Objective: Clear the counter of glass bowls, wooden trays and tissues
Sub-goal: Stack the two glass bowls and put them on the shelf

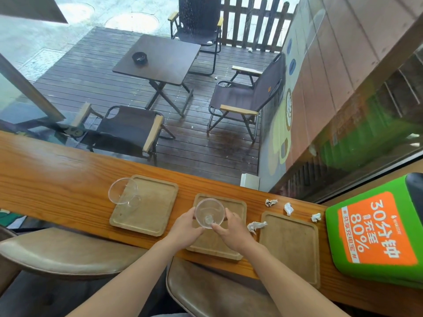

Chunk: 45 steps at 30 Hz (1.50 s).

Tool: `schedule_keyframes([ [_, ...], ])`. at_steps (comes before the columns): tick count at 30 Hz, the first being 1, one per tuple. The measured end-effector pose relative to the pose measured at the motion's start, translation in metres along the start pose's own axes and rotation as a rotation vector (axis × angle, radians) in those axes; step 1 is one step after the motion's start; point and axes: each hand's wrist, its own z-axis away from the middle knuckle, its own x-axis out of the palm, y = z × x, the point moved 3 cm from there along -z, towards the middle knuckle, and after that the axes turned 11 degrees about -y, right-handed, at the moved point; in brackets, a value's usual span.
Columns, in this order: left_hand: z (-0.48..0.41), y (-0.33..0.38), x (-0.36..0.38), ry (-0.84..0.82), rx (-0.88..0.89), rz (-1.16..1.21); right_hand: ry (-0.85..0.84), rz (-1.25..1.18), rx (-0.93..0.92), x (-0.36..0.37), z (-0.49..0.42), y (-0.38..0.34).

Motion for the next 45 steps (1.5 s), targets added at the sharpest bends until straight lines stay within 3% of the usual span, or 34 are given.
schedule_keyframes([
  [5,0.0,0.001,-0.009,0.018,-0.045,-0.044,0.042,0.024,0.032,-0.005,0.006,0.005],
  [9,0.006,0.002,-0.021,0.05,-0.071,-0.044,0.189,0.06,-0.01,-0.021,0.012,0.0],
  [15,0.018,0.005,-0.057,0.327,0.044,-0.122,0.433,0.301,-0.182,-0.035,0.017,-0.044],
  [19,0.022,-0.006,-0.075,0.378,0.096,-0.151,0.377,0.332,-0.235,-0.009,0.008,-0.077],
  [30,0.036,-0.105,-0.138,0.07,-0.037,-0.285,0.269,0.184,-0.17,0.094,-0.054,-0.161],
  [35,0.031,-0.16,-0.173,0.013,-0.144,-0.353,0.207,0.158,-0.1,0.126,-0.08,-0.173],
  [40,0.022,-0.201,-0.211,0.02,-0.231,-0.331,0.171,0.103,-0.054,0.149,-0.094,-0.179],
  [45,0.01,-0.207,-0.238,0.084,-0.174,-0.257,0.142,0.036,-0.027,0.155,-0.107,-0.188],
])
